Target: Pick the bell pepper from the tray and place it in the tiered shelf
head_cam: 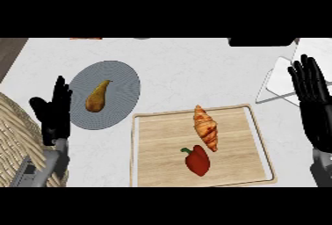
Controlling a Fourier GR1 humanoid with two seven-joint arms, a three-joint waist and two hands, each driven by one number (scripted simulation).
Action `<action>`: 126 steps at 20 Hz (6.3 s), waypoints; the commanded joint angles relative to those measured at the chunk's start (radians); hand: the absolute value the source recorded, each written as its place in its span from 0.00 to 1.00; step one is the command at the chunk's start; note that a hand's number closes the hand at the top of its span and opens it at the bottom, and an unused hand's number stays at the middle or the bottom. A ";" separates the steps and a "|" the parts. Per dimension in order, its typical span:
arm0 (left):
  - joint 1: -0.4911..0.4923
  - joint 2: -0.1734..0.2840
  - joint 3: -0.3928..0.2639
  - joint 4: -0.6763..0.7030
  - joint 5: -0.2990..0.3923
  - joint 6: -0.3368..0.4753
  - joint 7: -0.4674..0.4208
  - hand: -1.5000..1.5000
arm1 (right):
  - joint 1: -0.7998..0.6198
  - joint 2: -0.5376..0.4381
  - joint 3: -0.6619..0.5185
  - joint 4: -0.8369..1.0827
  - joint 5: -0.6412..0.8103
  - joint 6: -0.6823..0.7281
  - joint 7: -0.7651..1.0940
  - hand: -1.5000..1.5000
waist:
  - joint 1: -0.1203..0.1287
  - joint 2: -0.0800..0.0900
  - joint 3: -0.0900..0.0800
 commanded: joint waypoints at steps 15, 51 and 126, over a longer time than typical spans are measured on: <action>0.205 0.115 0.152 -0.107 0.003 -0.478 0.071 0.50 | 0.138 0.397 0.658 0.086 0.885 -0.578 0.337 0.00 | 0.029 -0.024 -0.006; 0.208 -0.170 0.421 -0.177 -0.298 -0.699 0.061 0.50 | 0.011 0.494 0.722 -0.010 1.603 0.669 1.333 0.00 | 0.018 -0.014 -0.002; 0.213 -0.084 0.410 -0.182 -0.205 -0.713 0.093 0.50 | -0.461 0.198 -0.479 -0.736 0.944 0.861 1.340 1.00 | 0.006 -0.020 -0.003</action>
